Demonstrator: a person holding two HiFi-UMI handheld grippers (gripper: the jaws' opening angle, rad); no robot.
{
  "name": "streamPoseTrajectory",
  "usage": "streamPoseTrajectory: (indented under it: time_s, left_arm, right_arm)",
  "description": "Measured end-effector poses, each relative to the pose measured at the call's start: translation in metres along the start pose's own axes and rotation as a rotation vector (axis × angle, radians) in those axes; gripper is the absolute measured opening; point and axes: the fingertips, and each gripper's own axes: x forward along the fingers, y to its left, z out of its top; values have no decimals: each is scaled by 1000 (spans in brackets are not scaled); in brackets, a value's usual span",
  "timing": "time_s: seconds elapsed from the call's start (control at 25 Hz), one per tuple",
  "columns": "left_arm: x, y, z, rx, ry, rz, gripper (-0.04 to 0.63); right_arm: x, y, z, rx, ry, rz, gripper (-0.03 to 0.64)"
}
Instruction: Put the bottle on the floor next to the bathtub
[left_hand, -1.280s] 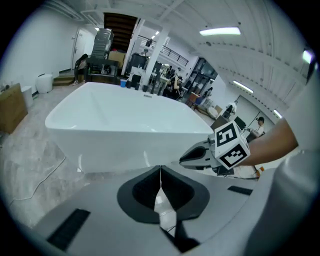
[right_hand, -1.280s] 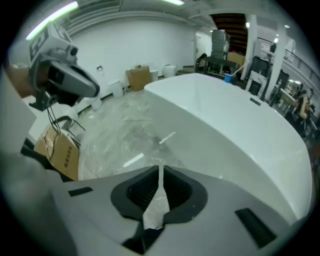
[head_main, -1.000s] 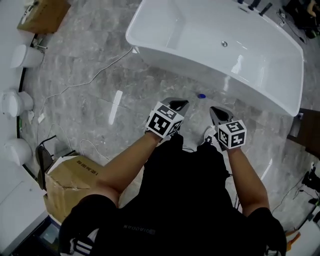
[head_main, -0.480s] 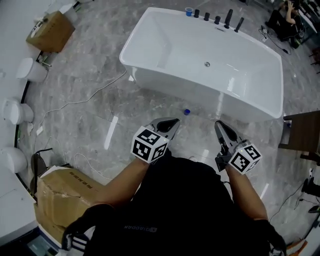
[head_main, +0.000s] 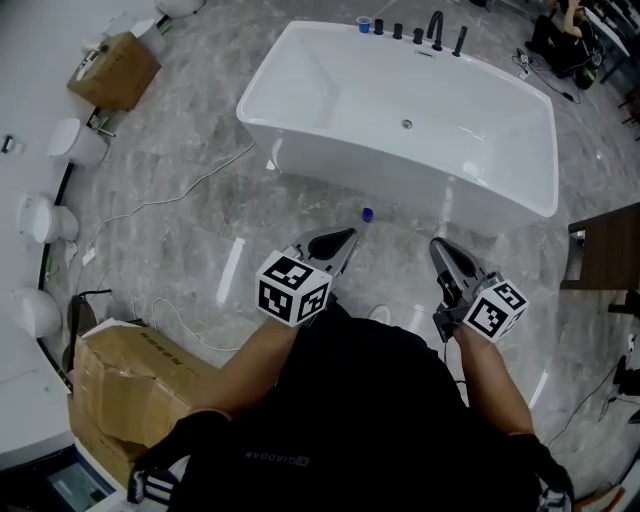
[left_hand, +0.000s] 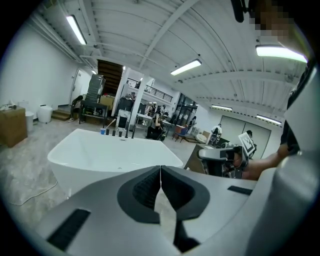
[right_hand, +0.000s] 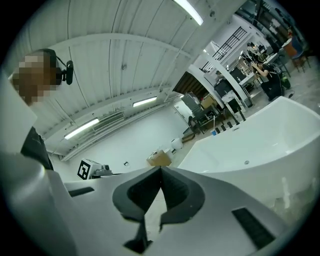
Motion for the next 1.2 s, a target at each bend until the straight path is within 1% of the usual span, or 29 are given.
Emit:
streamPoseTrajectory:
  time_s: [0.16,0.28,0.56,0.76,0.96,1.2]
  left_arm:
    - [-7,-19,-9,20,15,-29,17]
    - [-5,-24,-7,39,13,-58,17]
    - [-15,10,10,92,28,-108,17]
    - [-31,42,17,111,33,-132,17]
    - [-46,59,13,133,42,-163,17]
    - [-45,59,8,153,67,-200,17]
  right_arm:
    - [-14,10,-13,16,-7,-3,35]
    - [-25,12,-20,5,-7,-37,35]
    - [-8,23,-36,-50,-5,-179,35]
    - [11,38,-40,-73,-45,-268,35]
    - [24,53,-54,-77,-52,-310,35]
    - [25,58,-68,-47,-51,-343,35]
